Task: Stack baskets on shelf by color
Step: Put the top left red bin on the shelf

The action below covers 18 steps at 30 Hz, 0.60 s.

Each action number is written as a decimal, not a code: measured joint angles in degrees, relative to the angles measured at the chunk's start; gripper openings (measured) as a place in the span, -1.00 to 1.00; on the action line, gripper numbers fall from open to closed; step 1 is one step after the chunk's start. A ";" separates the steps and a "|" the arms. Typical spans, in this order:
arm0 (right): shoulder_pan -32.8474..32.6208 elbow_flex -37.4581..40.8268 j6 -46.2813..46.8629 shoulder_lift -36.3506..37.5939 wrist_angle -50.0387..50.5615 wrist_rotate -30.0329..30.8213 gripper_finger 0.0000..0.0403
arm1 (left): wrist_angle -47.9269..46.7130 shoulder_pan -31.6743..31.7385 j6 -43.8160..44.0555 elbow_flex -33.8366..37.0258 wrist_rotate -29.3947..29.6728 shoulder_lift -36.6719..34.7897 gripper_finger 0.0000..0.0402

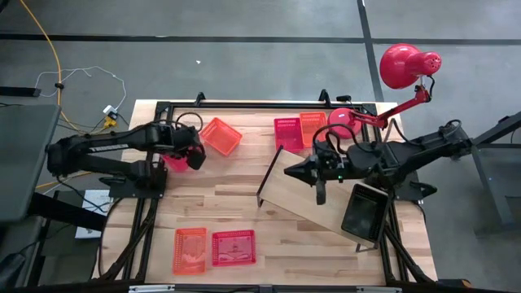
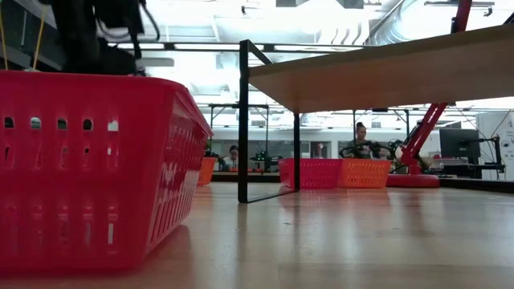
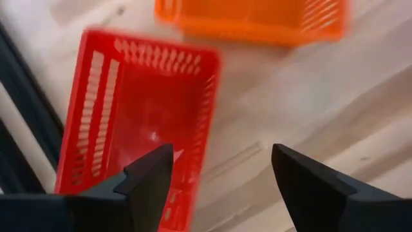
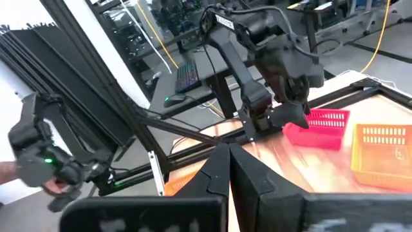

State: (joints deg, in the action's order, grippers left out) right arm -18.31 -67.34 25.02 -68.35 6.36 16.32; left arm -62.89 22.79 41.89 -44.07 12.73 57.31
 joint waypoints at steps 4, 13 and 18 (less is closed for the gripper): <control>-0.04 -0.08 0.41 0.04 0.92 -0.03 -1.00 | 0.36 2.96 0.44 3.51 0.16 0.95 0.25; -0.04 -0.08 -0.55 0.06 1.57 0.79 -1.00 | 8.03 5.71 -3.15 5.04 -2.05 5.46 0.26; -0.04 -0.08 -1.10 0.06 1.59 0.82 -1.00 | 8.01 5.70 -4.47 5.05 -2.13 11.28 0.26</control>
State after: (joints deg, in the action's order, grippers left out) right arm -18.35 -67.42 23.92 -68.29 7.94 17.15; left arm -54.87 28.49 37.42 -39.03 10.60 68.59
